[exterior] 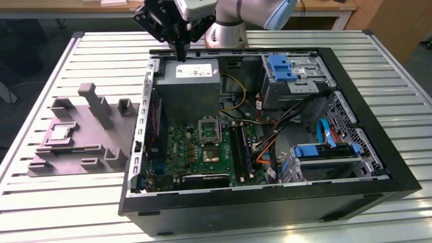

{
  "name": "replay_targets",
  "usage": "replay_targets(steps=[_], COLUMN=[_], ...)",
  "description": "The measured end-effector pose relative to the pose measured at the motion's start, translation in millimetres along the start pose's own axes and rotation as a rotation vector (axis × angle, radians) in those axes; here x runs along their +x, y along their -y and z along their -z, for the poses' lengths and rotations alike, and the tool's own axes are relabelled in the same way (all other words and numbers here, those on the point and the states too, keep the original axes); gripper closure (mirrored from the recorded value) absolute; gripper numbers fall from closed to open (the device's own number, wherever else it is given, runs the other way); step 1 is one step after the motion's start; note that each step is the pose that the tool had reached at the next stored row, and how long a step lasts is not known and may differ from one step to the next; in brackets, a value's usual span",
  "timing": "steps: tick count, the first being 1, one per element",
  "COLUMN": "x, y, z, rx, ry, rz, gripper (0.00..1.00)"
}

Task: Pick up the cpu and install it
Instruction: 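Reach for the cpu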

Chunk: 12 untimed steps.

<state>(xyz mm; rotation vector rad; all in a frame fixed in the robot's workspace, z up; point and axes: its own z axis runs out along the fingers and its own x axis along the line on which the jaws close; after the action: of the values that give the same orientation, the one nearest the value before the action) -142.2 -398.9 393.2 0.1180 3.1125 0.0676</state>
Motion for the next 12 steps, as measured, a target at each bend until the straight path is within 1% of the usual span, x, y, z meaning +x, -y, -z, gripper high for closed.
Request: replay_targets(steps=[12], x=[3.6], y=[0.3], z=[0.1], rx=[0.0000], ry=[0.0000], rz=[0.000], gripper=[0.89])
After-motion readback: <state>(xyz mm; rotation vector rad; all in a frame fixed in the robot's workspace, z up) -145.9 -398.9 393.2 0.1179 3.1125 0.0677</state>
